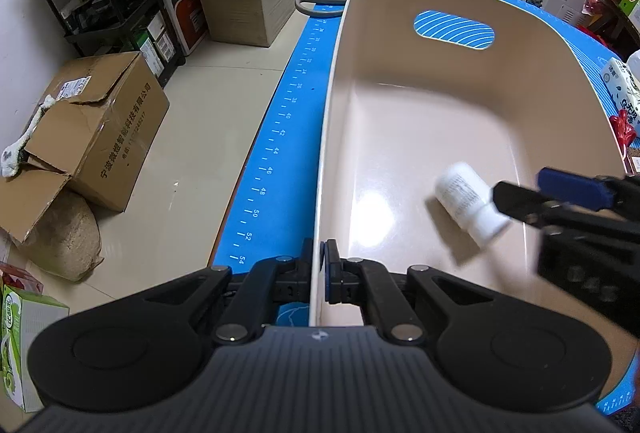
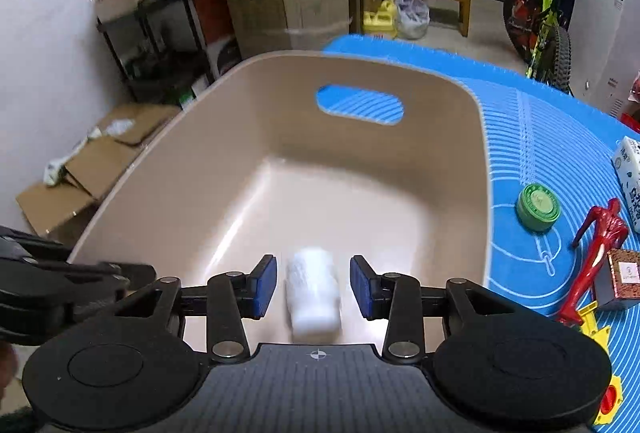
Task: Organize rigid objects
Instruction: 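Lower the pill bottle into the basket and open the right tool, then move the right tool to the white charger plug and grasp it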
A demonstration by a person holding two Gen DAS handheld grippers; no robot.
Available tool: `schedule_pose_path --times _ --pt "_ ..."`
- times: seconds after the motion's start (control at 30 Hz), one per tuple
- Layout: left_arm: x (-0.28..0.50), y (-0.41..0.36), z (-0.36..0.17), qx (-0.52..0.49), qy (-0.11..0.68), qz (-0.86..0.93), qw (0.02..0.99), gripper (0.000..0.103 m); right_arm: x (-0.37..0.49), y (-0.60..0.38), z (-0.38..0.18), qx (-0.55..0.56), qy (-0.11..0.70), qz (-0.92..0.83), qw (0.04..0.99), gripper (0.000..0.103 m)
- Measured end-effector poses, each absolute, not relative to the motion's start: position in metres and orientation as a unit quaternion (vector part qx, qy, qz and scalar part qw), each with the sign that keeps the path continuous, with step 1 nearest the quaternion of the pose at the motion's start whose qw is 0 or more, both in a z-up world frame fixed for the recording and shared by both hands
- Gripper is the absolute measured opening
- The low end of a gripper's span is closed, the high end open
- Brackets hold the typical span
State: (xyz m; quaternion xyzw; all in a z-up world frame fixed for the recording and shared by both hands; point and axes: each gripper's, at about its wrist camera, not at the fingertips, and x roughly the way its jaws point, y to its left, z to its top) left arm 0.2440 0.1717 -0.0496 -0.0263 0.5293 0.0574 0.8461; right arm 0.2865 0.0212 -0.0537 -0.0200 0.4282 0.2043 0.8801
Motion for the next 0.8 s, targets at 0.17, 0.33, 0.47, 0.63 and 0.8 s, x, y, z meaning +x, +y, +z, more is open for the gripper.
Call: schedule_pose_path --times 0.17,0.33,0.47,0.63,0.8 --pt "0.244 0.172 -0.049 -0.028 0.529 0.057 0.846 0.006 0.275 -0.005 -0.028 0.004 0.39 0.193 0.9 0.072" --pt "0.244 0.173 -0.049 -0.029 0.529 0.057 0.846 0.006 0.265 -0.042 -0.007 0.033 0.363 0.166 0.916 0.072" --pt "0.243 0.173 -0.049 -0.029 0.528 0.057 0.847 0.006 0.249 -0.075 0.0 0.03 0.344 0.123 0.93 0.073" --pt "0.243 0.174 -0.049 -0.029 0.528 0.057 0.847 0.006 0.232 -0.109 -0.018 0.021 0.362 0.081 0.928 0.074" --pt "0.243 0.174 -0.049 -0.03 0.528 0.057 0.847 0.006 0.223 -0.129 -0.053 0.022 0.399 0.05 0.915 0.074"
